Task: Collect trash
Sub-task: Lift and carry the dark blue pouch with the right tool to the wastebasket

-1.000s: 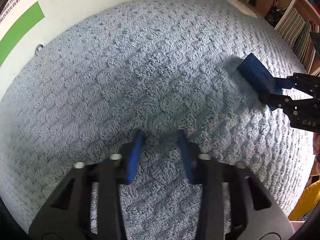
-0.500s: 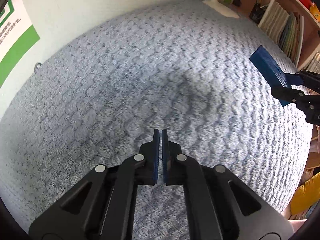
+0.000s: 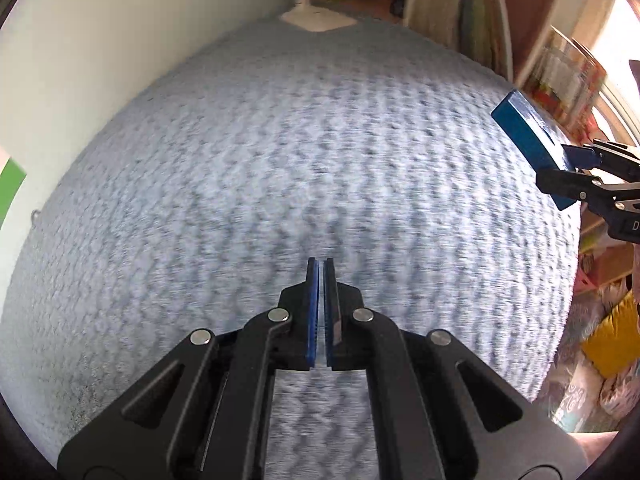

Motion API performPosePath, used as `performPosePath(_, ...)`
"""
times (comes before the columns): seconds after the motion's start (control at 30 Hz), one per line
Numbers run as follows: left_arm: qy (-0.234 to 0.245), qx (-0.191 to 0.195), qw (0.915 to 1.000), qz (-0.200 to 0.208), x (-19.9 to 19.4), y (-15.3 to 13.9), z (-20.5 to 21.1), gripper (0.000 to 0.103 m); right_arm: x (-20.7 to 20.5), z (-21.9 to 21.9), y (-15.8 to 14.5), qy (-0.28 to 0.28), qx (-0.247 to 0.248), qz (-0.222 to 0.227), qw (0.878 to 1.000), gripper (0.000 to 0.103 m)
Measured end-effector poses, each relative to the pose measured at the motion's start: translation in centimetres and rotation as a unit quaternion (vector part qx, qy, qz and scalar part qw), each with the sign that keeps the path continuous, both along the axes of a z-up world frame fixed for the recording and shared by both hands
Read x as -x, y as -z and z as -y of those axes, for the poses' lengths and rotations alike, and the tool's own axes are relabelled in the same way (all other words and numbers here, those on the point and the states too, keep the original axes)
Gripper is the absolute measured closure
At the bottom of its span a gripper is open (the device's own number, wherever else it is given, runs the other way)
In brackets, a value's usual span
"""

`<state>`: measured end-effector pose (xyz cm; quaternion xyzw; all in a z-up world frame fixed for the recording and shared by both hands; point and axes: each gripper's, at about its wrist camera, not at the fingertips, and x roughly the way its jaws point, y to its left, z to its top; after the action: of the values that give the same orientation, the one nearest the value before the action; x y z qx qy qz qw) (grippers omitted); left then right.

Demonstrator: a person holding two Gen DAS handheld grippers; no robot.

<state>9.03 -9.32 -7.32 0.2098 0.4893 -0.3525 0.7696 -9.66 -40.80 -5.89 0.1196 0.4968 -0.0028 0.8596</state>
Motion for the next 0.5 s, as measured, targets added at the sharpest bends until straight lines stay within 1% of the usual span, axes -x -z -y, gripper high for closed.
performPosePath(0.1,0.035,0.001,0.9994,-0.005,3.3,-0.2,2.9,0.102,4.1,2.5,-0.2,0.034,-0.001,-0.001,0.999,0.050)
performPosePath(0.23,0.086,0.000,0.9962,-0.008,8.2,-0.4,6.9,0.102,9.9,5.4,-0.1,0.083,-0.002,-0.006,0.997,0.050)
performPosePath(0.33,0.127,-0.002,0.9919,-0.011,11.9,-0.2,10.3,0.102,14.8,7.7,0.2,0.124,-0.007,-0.011,0.992,0.050)
performPosePath(0.5,0.196,-0.003,0.9805,-0.020,18.6,0.3,15.4,0.102,22.1,10.5,0.7,0.187,-0.016,-0.019,0.982,0.050)
